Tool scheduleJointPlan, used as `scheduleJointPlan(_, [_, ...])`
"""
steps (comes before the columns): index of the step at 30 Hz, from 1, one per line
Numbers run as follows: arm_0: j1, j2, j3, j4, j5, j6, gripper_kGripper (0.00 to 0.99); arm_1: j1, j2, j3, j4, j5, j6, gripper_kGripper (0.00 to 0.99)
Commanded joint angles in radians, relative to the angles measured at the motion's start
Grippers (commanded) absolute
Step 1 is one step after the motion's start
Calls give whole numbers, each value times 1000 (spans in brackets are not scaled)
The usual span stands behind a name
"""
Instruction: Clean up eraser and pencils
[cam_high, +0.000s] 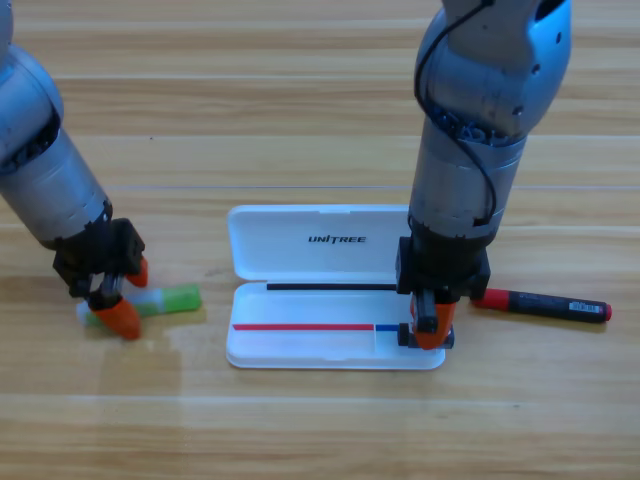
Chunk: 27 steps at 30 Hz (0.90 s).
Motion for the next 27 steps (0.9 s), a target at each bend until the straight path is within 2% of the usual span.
scheduleJointPlan(1, [-13, 42, 21, -15, 11, 11, 558, 22, 78, -1, -36, -13, -19, 8])
scheduleJointPlan(6, [-13, 45, 21, -15, 20, 16, 485, 22, 81, -10, -48, -13, -33, 8])
scheduleJointPlan(10, [-13, 46, 21, -16, 31, 25, 477, 22, 81, -10, -62, -22, -39, 8])
scheduleJointPlan(13, [-13, 43, 22, -16, 31, 28, 400, 22, 81, -15, -65, -22, -43, 8])
scheduleJointPlan(19, [-13, 38, 24, -16, 32, 28, 396, 22, 87, -23, -68, -30, -60, 8])
scheduleJointPlan(21, [-13, 37, 26, -16, 32, 30, 354, 20, 86, -26, -68, -31, -63, 8])
scheduleJointPlan(25, [-13, 32, 29, -16, 34, 37, 336, 20, 86, -30, -68, -31, -68, 8])
scheduleJointPlan(27, [-13, 28, 30, -16, 36, 64, 229, 19, 87, -32, -68, -31, -69, 8])
